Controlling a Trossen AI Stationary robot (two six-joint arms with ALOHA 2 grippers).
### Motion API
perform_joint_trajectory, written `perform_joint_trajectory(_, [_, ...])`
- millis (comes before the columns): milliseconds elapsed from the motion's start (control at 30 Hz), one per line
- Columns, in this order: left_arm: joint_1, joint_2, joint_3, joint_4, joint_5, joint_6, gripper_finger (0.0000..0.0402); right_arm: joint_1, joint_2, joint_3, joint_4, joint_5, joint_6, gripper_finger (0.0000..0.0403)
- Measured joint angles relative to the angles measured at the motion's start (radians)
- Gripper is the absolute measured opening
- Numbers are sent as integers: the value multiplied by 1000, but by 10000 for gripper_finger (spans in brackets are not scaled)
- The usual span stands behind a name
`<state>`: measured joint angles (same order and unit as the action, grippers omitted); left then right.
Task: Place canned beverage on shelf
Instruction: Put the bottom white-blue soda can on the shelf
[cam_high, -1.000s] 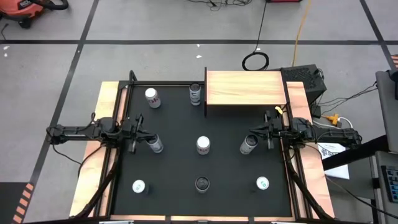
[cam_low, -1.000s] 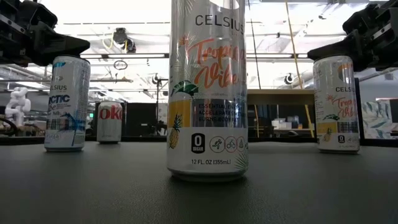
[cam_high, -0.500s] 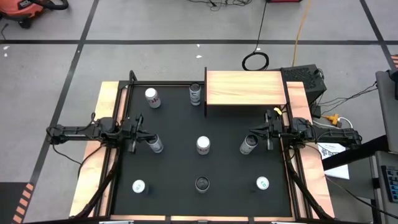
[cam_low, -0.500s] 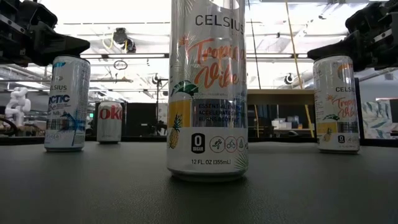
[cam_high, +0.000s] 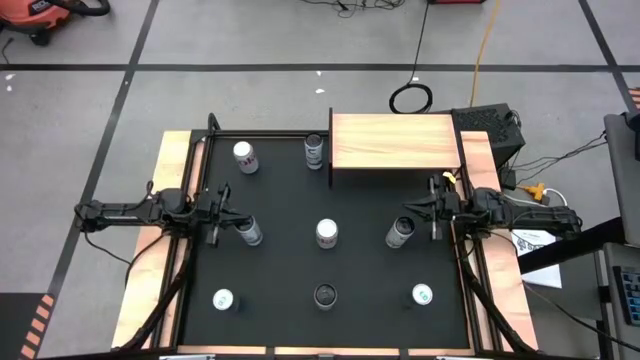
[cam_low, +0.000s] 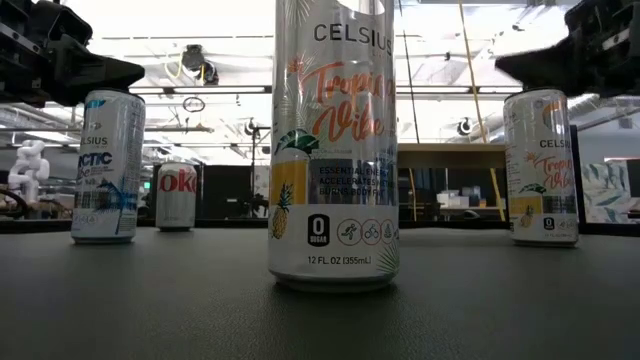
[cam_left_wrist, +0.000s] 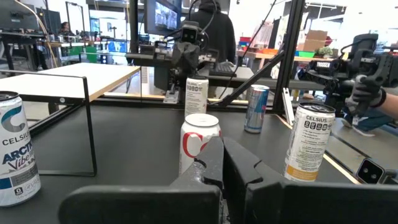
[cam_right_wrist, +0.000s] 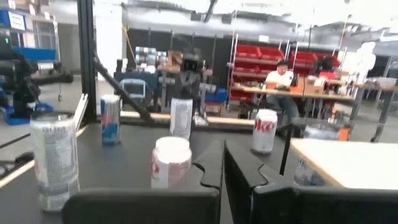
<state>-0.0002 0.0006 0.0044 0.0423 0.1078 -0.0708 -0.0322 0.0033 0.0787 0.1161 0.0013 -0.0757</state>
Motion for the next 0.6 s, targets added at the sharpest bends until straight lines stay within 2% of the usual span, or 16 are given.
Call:
perform_joint_trajectory(467, [0,0,0,2,-66,24,0,0,0,25,143,0,-26,0])
perform_joint_trajectory(600, [0,0,0,27,-139,24,0,0,0,25,154,4,-24,0])
